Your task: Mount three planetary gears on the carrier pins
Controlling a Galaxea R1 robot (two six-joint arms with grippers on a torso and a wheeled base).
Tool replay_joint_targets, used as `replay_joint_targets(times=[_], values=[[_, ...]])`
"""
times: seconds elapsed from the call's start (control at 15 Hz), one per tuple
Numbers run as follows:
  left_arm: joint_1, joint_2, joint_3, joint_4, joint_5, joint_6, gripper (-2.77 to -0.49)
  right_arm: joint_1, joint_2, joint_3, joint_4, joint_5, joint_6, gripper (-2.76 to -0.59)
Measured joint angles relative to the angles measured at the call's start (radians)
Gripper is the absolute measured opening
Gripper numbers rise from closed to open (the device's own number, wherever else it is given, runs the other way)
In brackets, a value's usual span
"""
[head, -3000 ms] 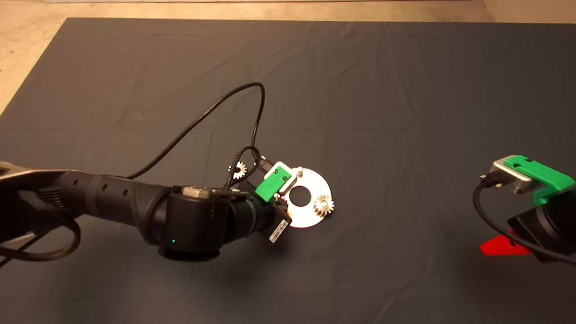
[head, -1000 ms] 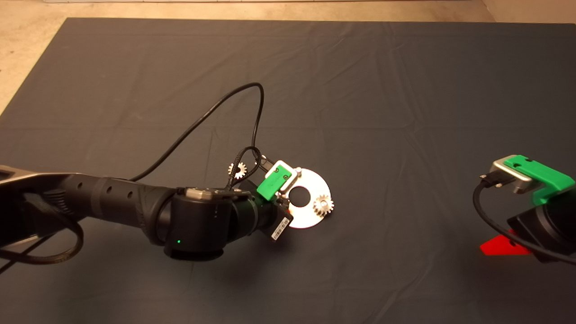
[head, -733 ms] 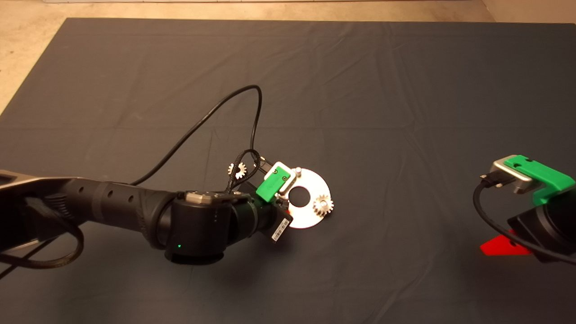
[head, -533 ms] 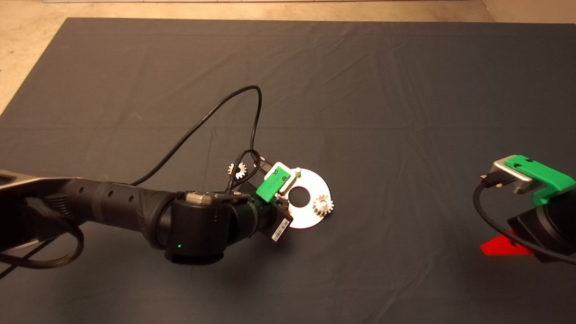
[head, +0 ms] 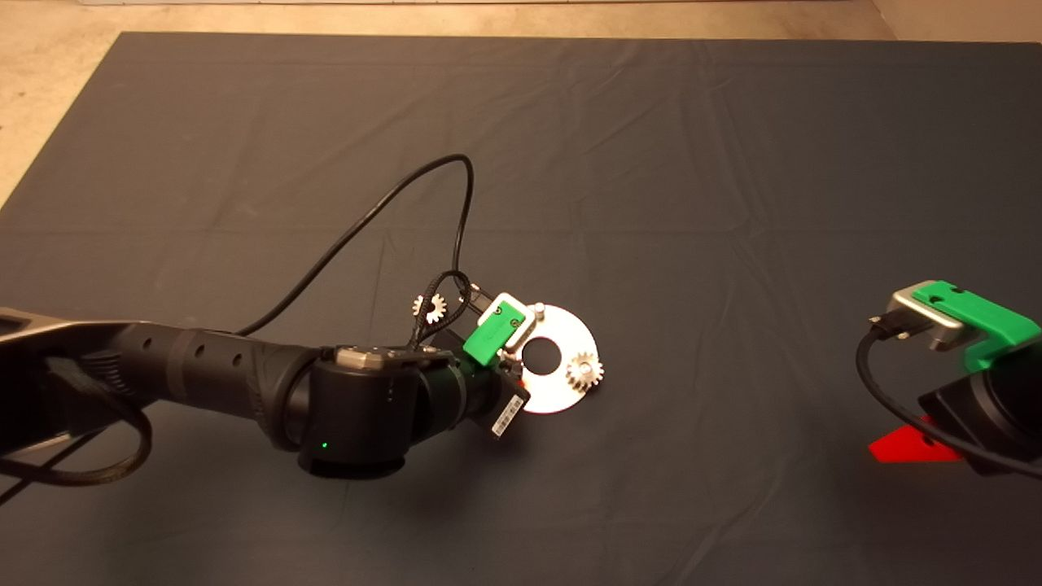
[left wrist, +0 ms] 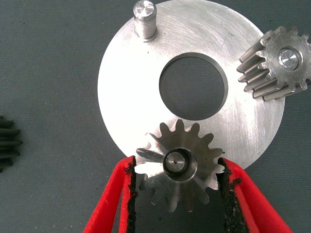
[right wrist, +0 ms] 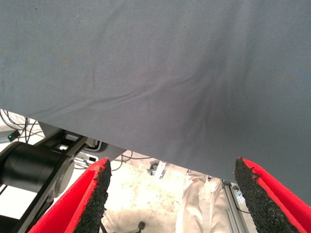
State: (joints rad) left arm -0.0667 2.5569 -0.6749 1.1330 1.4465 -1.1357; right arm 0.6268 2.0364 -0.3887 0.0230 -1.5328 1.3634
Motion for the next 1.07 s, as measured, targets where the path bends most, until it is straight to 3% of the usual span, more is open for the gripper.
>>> replay_joint_targets(times=[0.53, 0.67, 0.73, 0.93, 1.07], values=[[0.000, -0.003, 0.017, 0.009, 0.003, 0.000, -1.88, 0.000, 0.000, 0.000, 0.000, 0.000, 0.000, -1.49], [-0.007, -0.003, 0.054, 0.008, 0.038, 0.001, -1.80, 0.000, 0.000, 0.000, 0.000, 0.000, 0.000, -1.49], [-0.024, -0.003, 0.078, 0.007, 0.069, 0.002, -1.77, 0.000, 0.000, 0.000, 0.000, 0.000, 0.000, -1.49], [-0.114, -0.016, 0.127, 0.006, 0.076, 0.002, -1.65, 0.000, 0.000, 0.000, 0.000, 0.000, 0.000, -1.49], [-0.138, -0.038, 0.133, -0.003, 0.075, 0.003, -1.65, 0.000, 0.000, 0.000, 0.000, 0.000, 0.000, -1.49]])
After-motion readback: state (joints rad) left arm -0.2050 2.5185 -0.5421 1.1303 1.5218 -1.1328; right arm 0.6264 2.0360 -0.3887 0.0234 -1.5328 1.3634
